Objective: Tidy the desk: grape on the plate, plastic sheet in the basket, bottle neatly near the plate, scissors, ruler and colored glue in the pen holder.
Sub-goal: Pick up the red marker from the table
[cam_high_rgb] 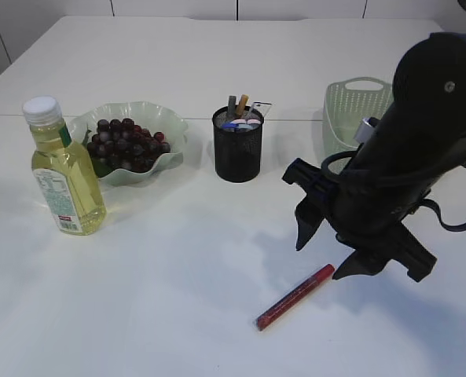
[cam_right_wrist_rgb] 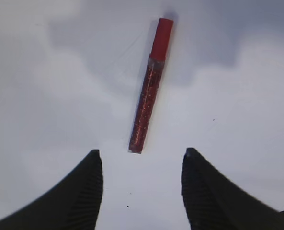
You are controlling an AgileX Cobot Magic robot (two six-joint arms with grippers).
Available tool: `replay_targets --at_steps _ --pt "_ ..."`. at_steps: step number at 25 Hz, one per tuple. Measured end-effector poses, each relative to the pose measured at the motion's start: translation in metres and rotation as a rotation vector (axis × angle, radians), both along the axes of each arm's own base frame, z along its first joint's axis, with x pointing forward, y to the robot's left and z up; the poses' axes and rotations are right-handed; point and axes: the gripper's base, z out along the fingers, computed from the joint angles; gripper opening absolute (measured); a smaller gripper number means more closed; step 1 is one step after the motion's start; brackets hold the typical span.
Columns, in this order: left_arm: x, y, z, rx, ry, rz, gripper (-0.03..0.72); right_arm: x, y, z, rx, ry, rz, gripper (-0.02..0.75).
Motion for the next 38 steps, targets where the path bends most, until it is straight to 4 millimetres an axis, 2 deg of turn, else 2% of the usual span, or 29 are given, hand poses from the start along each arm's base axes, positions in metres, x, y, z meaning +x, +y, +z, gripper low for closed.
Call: replay_targets --at_steps 6,18,25,30,34,38 --pt "-0.009 0.006 -0.024 0.039 0.059 -0.001 0.24 0.005 0.004 -0.016 0.011 0.049 -0.075 0.421" --pt "-0.012 0.008 -0.025 0.039 0.058 -0.001 0.24 0.022 0.013 -0.051 0.022 0.055 -0.161 0.421" --pt "-0.012 0.007 -0.025 0.04 0.06 0.0 0.239 0.023 0.014 -0.052 0.031 0.044 -0.173 0.421" --pt "-0.012 0.007 -0.025 0.04 0.06 0.0 0.239 0.021 0.013 -0.05 0.008 0.098 -0.218 0.421" --pt "-0.012 0.007 -0.025 0.04 0.06 0.0 0.239 0.029 0.015 -0.04 -0.011 0.085 -0.222 0.421" --pt "-0.012 0.007 -0.025 0.04 0.06 0.0 0.239 0.04 0.022 -0.043 -0.053 0.149 -0.21 0.419"
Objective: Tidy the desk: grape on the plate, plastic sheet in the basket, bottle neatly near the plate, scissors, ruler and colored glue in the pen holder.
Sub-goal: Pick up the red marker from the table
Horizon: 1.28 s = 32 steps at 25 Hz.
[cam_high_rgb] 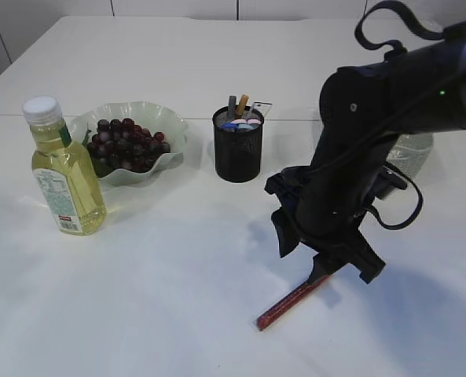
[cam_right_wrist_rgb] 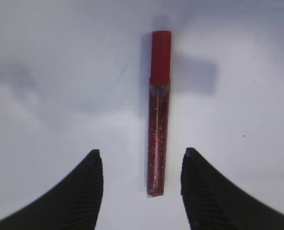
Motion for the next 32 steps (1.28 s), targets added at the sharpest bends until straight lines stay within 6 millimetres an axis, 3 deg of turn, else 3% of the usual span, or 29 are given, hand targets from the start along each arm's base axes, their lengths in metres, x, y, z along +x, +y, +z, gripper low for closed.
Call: replay_targets --at_steps 6,32 --pt "0.0 0.0 0.0 0.0 0.0 0.0 0.238 0.01 0.006 0.0 -0.018 0.038 0.024 0.419" --pt "0.0 0.0 0.0 -0.001 0.001 0.001 0.237 0.008 0.01 -0.034 -0.038 0.171 0.045 0.39"
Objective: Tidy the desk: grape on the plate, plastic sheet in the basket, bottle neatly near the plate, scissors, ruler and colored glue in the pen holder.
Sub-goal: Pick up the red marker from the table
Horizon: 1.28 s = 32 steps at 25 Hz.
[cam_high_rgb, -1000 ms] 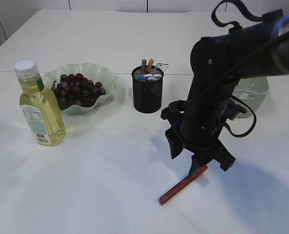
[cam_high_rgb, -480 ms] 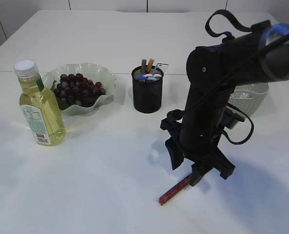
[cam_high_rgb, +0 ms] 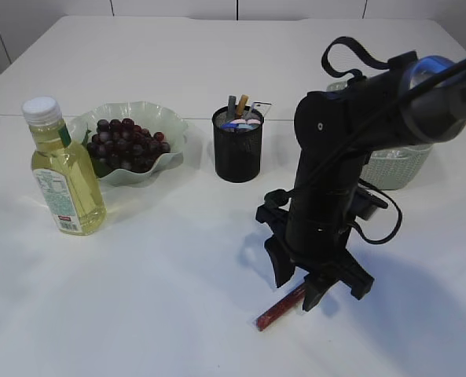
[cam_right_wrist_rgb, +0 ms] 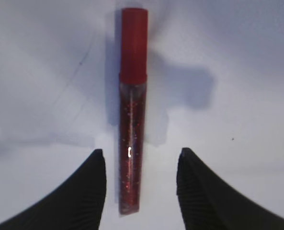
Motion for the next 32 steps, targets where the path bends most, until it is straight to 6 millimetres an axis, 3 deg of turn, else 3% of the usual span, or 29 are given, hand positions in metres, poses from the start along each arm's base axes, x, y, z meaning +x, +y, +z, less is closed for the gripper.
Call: replay_targets --at_steps 32 --pt "0.0003 0.0004 0.0 0.005 -0.003 0.002 0.237 0.0029 -0.0015 -0.0028 -0.019 -0.028 0.022 0.365"
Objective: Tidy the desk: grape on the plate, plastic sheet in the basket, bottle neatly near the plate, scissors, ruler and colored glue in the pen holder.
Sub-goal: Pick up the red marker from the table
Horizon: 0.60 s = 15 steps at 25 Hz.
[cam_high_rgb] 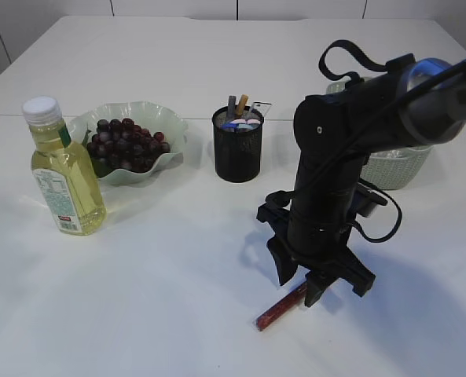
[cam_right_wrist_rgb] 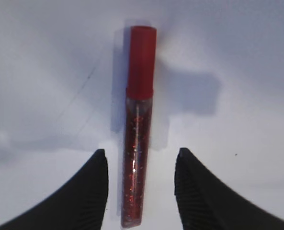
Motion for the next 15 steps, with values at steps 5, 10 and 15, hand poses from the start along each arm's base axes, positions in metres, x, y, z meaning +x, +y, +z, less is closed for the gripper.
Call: replay_targets --at_steps 5,10,15 --pt "0.0 0.0 0.0 0.0 0.0 0.0 0.237 0.0006 0.0001 0.0 0.002 -0.007 0.0 0.365" --pt "0.0 0.0 0.0 0.0 0.0 0.0 0.237 0.0016 0.0001 -0.0007 0.001 -0.016 0.002 0.365" --pt "0.0 0.0 0.0 0.0 0.0 0.0 0.237 0.0018 0.0017 -0.0081 0.005 0.004 -0.008 0.365"
